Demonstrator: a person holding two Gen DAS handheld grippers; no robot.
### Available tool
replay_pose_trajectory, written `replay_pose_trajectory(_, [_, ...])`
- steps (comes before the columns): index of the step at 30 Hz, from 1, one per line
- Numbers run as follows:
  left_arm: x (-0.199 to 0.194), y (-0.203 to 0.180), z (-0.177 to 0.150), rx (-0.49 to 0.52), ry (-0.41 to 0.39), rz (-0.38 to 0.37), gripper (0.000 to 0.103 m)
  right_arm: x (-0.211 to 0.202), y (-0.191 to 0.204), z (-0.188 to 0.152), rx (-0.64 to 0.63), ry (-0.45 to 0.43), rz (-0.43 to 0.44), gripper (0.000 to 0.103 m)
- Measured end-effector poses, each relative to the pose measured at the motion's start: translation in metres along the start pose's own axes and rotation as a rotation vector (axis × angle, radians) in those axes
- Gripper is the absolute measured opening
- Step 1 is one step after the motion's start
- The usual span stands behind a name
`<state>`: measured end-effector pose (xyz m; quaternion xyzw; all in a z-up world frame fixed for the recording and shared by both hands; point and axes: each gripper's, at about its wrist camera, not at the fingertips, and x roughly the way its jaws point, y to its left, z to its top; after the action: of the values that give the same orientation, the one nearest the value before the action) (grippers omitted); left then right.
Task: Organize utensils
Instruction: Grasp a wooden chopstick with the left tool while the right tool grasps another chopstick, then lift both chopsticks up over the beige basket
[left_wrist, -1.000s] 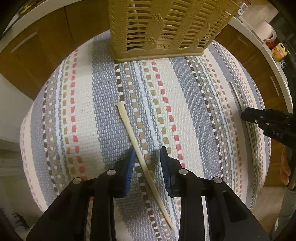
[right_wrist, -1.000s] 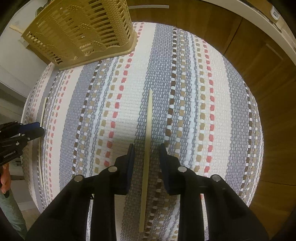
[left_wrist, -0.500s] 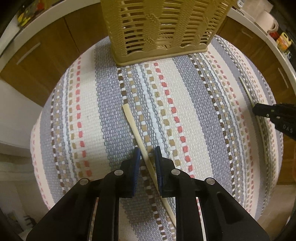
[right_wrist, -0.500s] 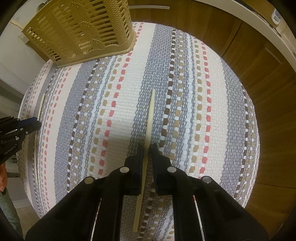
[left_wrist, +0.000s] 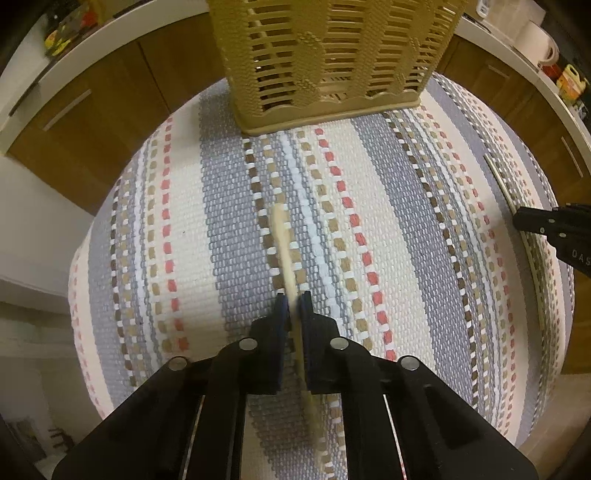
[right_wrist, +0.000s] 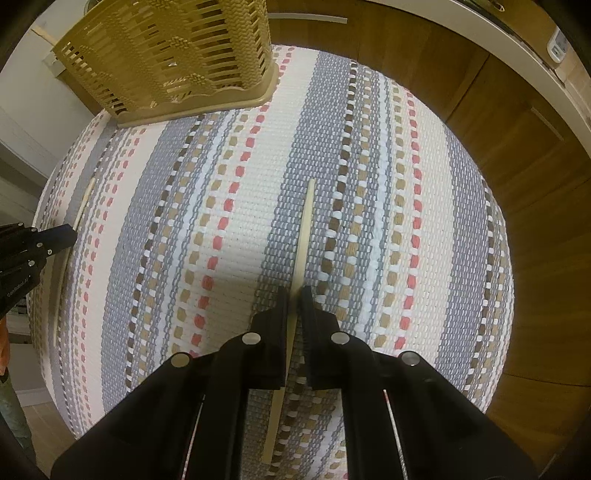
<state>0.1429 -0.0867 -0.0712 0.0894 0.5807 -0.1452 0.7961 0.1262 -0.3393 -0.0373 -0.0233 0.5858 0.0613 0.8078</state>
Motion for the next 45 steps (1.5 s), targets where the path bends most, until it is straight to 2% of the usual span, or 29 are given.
replay_pose_trajectory(5, [-0.004, 0.009, -0.006, -0.022, -0.020, -0.040, 0.004, 0.000, 0.013, -0.006, -0.021, -0.006, -0.003, 0.005])
replay_pose_trajectory(7, [-0.007, 0.017, -0.007, -0.058, -0.032, -0.089, 0.004, -0.004, 0.015, -0.010, -0.026, -0.016, 0.020, 0.004])
replay_pose_trajectory(9, [-0.012, 0.021, -0.011, -0.086, -0.062, -0.150, 0.004, -0.012, 0.023, -0.014, -0.028, -0.039, 0.030, 0.004])
replay_pose_trajectory(18, [-0.066, 0.043, -0.020, -0.114, -0.231, -0.220, 0.004, -0.042, 0.018, -0.033, 0.007, -0.121, 0.127, 0.004])
replay_pose_trajectory(23, [-0.088, 0.037, -0.018, -0.130, -0.307, -0.253, 0.004, -0.044, 0.015, -0.036, 0.017, -0.163, 0.197, 0.004])
replay_pose_trajectory(25, [-0.094, 0.031, -0.015, -0.140, -0.346, -0.268, 0.004, -0.050, 0.019, -0.036, 0.016, -0.200, 0.205, 0.004])
replay_pose_trajectory(29, [-0.111, 0.031, -0.014, -0.148, -0.433, -0.284, 0.004, -0.070, 0.019, -0.036, 0.037, -0.277, 0.275, 0.004])
replay_pose_trajectory(32, [-0.125, 0.027, -0.004, -0.126, -0.442, -0.299, 0.004, -0.088, 0.024, -0.032, 0.027, -0.330, 0.311, 0.004])
replay_pose_trajectory(36, [-0.148, 0.026, 0.005, -0.114, -0.514, -0.306, 0.004, -0.107, 0.030, -0.022, 0.021, -0.398, 0.333, 0.004])
replay_pose_trajectory(39, [-0.166, 0.026, 0.015, -0.113, -0.591, -0.289, 0.004, -0.118, 0.031, -0.012, 0.022, -0.445, 0.337, 0.004])
replay_pose_trajectory(45, [-0.205, 0.030, 0.035, -0.133, -0.792, -0.274, 0.004, -0.159, 0.035, 0.018, 0.028, -0.644, 0.326, 0.004])
